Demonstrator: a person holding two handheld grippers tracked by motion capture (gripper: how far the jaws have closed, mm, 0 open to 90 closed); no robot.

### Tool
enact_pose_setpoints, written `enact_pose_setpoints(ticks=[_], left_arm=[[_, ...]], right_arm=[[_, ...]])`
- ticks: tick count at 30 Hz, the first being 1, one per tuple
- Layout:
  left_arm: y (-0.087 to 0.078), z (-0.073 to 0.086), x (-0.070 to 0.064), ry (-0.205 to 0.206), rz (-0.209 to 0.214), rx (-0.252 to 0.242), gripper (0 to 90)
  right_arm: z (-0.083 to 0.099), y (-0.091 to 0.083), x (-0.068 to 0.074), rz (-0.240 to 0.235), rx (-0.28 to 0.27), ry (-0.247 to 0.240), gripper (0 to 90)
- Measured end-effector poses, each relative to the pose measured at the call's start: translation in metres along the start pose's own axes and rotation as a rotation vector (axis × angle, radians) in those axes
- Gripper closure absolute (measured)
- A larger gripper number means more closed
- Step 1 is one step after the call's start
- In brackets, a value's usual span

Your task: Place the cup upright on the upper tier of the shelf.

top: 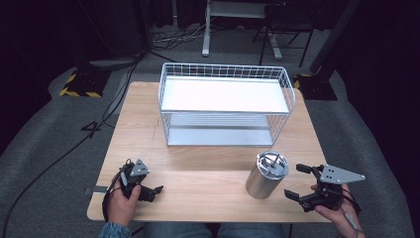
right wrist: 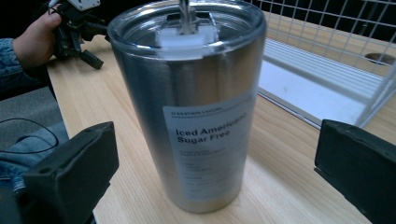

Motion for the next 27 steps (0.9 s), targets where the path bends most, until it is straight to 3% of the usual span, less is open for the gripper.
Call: enact_pose_setpoints(ticks=[14,27], left_arm=[[0.0,0.0,0.0,-0.005,-0.005,-0.001,0.0],[0.0,0.0,0.0,-0.005,-0.005,-0.001,0.0]], right_arm=[[-0.011,0.024,0.005,-0.015,-0.053,-0.013,0.2],[-0.014,0.047,0.004,-0.024,-0.056,-0.029,0.1]])
Point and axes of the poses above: each handheld gripper's, and its own axes: y roughly forward along the jaws, z roughly out of its underside, x roughly to its left, the point moved 4 cm from there along y, roughly forward along the jaws, and after that the axes turned 14 degrees about -y, right-handed, at the moved point
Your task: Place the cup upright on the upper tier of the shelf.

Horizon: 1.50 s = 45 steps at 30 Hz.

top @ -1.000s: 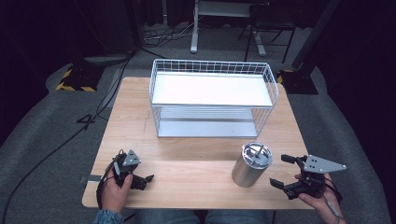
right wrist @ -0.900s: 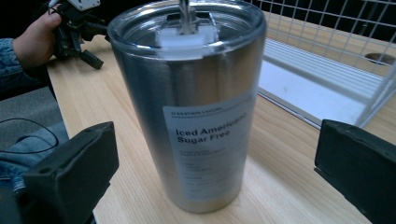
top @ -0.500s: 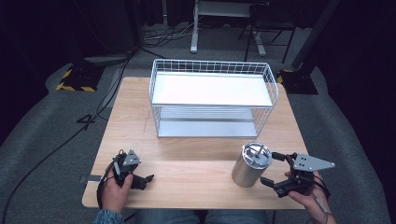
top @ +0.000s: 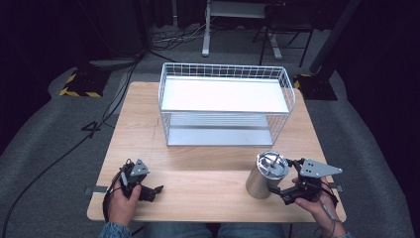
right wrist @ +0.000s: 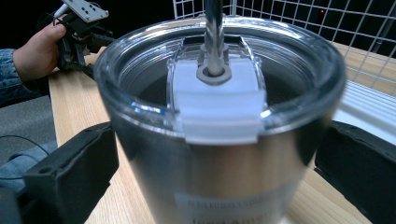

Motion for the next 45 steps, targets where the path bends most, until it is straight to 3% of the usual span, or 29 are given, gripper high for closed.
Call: enact_pose_setpoints(ticks=[16,25,38,45], left_arm=[[0.0,0.0,0.0,0.0,0.0,0.0,0.0],[0.0,0.0,0.0,0.0,0.0,0.0,0.0],[0.0,0.0,0.0,0.0,0.0,0.0,0.0],[0.0,0.0,0.0,0.0,0.0,0.0,0.0]], right_arm=[[0.005,0.025,-0.002,-0.021,-0.023,0.014,0.1],[0.005,0.025,-0.001,-0.015,-0.036,0.004,2.8],[0.001,0.025,-0.002,-0.02,-0.001,-0.003,3.5],[-0.009,0.022,-0.006,-0.018,-0.008,-0.006,3.6]])
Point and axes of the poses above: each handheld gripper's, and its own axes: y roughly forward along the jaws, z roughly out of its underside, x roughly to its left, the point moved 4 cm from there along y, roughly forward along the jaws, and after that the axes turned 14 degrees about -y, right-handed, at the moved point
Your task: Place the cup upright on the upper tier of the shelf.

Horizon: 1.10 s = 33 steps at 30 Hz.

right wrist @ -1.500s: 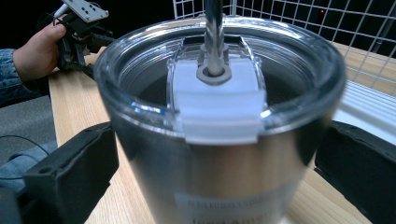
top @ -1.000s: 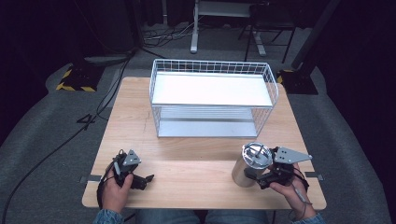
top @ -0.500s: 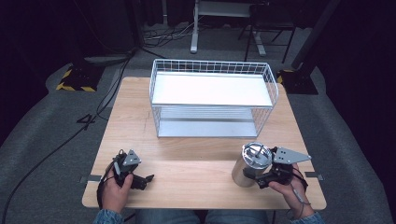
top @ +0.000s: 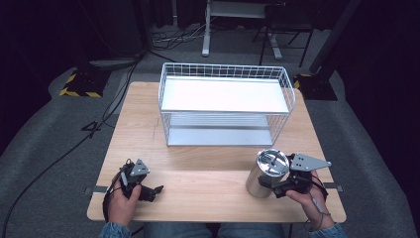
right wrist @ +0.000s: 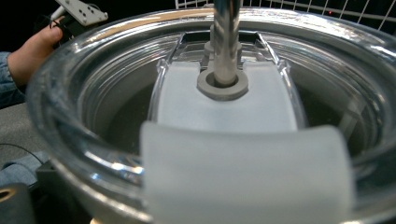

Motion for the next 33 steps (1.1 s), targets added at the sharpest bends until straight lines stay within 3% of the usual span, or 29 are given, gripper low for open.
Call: enact_pose_setpoints(ticks=[16,33], left_arm=[[0.0,0.0,0.0,0.0,0.0,0.0,0.0],[0.0,0.0,0.0,0.0,0.0,0.0,0.0]], right_arm=[[-0.043,-0.011,-0.018,0.028,-0.02,-0.036,3.7],[-0.086,-0.021,-0.049,0.061,-0.007,-0.052,3.8]])
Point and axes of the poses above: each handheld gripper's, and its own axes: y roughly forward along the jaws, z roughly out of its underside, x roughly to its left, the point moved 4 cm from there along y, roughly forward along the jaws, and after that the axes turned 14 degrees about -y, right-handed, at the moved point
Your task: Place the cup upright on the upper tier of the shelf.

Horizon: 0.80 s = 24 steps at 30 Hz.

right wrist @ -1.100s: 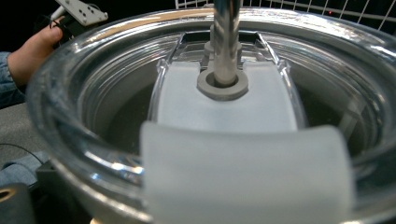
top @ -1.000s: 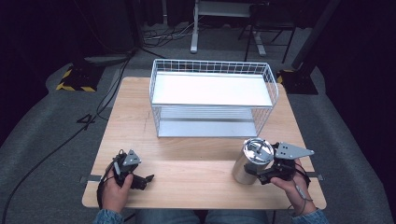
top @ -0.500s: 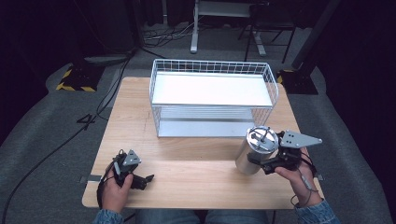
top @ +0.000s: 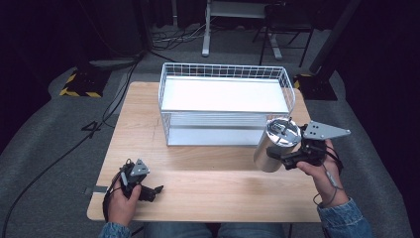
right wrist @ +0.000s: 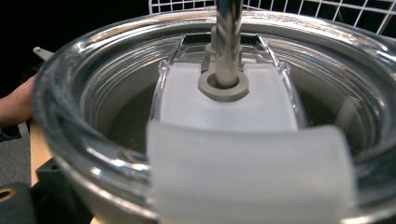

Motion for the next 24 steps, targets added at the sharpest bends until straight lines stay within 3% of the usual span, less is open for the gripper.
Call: enact_pose_setpoints(ticks=[10,24], left_arm=[[0.0,0.0,0.0,0.0,0.0,0.0,0.0],[0.0,0.0,0.0,0.0,0.0,0.0,0.0]], right_arm=[[-0.017,-0.001,-0.019,0.026,0.009,0.011,3.8],[-0.044,-0.001,-0.035,0.07,0.023,0.009,3.8]])
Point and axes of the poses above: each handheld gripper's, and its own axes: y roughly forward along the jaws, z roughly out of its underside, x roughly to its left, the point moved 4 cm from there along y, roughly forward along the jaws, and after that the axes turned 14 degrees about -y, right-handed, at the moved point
